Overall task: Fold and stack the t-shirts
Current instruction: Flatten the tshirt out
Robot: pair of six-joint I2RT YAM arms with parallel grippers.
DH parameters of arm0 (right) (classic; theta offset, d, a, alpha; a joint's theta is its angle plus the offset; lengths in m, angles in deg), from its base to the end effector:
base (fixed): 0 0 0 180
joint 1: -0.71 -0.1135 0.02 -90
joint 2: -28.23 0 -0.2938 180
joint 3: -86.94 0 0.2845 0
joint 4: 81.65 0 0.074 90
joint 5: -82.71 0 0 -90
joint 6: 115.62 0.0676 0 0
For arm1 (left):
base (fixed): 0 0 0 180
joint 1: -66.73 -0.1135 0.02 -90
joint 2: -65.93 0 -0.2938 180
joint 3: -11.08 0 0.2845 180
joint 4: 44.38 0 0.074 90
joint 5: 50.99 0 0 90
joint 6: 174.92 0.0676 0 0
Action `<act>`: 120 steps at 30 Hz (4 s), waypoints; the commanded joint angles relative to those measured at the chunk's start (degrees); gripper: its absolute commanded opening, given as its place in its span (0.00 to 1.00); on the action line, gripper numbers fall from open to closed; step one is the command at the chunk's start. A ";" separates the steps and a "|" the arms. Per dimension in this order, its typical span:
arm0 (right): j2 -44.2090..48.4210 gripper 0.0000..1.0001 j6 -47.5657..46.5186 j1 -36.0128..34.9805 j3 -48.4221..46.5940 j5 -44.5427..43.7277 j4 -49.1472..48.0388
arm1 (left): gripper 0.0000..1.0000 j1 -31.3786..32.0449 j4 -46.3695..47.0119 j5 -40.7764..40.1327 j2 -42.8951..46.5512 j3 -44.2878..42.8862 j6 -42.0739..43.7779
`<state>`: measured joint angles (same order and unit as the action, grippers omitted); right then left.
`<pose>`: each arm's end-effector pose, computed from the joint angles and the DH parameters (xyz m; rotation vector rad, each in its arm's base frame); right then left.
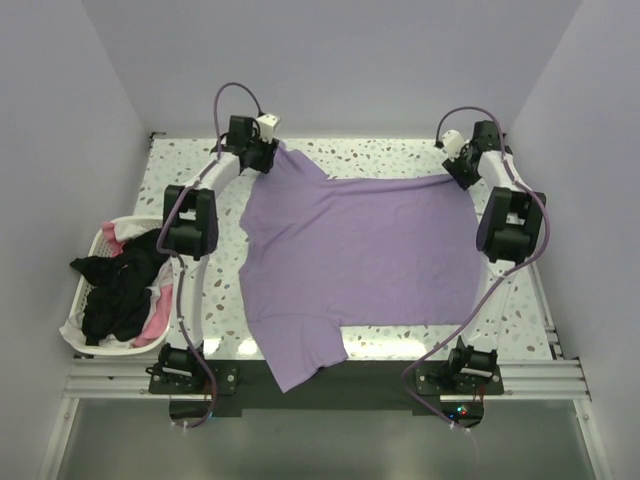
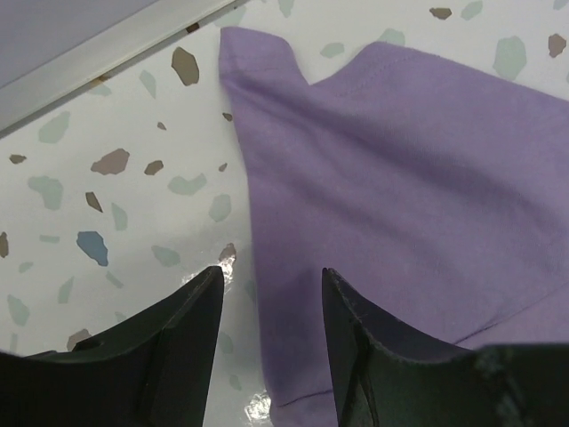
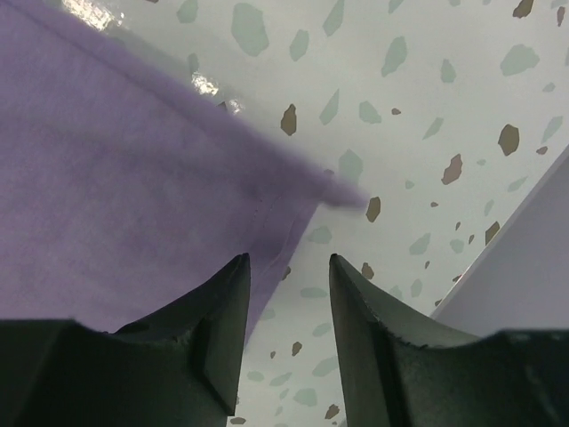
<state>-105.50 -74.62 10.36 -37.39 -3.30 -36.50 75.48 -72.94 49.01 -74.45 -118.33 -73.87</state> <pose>0.5783 -0.0936 0.1641 -0.8854 2.3920 -0.3218 0.6249 -0.1081 0.1572 0.4787 2.2027 -0.1757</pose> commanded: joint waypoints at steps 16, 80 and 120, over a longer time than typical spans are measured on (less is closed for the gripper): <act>-5.66 0.46 0.12 -1.48 -13.61 1.37 5.97 | 0.54 -0.32 -0.49 0.90 -0.95 -2.39 -1.91; -9.53 0.00 19.99 0.55 -17.13 8.75 2.01 | 0.49 -0.32 -2.51 -4.64 -2.97 -4.76 -4.37; -16.74 0.57 34.58 1.34 -23.46 6.12 4.47 | 0.49 0.47 -3.48 -3.67 -5.35 -7.13 -4.37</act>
<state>-120.78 -41.52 11.36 -59.80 2.82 -34.47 75.81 -75.54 44.40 -79.91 -124.38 -77.43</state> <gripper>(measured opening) 0.572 0.491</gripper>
